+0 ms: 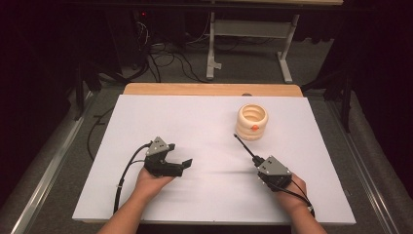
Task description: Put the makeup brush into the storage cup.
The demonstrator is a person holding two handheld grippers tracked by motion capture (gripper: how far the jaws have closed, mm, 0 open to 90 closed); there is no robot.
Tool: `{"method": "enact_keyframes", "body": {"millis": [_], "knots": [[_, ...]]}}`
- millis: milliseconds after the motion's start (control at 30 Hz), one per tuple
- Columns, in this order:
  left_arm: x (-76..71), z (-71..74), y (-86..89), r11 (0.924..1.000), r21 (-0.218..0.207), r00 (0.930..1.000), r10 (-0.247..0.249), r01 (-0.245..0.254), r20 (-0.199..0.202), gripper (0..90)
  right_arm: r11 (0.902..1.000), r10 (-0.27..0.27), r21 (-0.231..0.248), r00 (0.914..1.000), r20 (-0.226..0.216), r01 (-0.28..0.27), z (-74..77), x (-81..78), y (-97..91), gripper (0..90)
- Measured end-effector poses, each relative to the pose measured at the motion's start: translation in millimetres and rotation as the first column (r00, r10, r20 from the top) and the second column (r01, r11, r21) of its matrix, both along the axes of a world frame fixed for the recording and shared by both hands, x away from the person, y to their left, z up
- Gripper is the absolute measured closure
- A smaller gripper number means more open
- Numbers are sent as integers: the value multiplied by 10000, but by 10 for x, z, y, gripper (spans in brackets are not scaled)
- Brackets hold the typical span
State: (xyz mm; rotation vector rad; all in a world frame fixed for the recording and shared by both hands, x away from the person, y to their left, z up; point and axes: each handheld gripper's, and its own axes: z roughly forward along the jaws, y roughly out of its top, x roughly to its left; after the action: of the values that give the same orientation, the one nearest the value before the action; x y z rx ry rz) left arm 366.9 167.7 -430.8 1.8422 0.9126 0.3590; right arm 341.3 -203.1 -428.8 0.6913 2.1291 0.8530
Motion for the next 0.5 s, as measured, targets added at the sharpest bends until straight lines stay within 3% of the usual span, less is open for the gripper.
{"method": "enact_keyframes", "body": {"millis": [400,500], "knots": [[-2,1,0,10000,-28,10000,12,-12,38,84,9958,-23,909,9990,-435,63,26,26,-59,852],[-2,1,0,10000,-32,10000,15,-15,50,81,9902,-29,1394,9978,-664,121,35,32,-75,852]]}}
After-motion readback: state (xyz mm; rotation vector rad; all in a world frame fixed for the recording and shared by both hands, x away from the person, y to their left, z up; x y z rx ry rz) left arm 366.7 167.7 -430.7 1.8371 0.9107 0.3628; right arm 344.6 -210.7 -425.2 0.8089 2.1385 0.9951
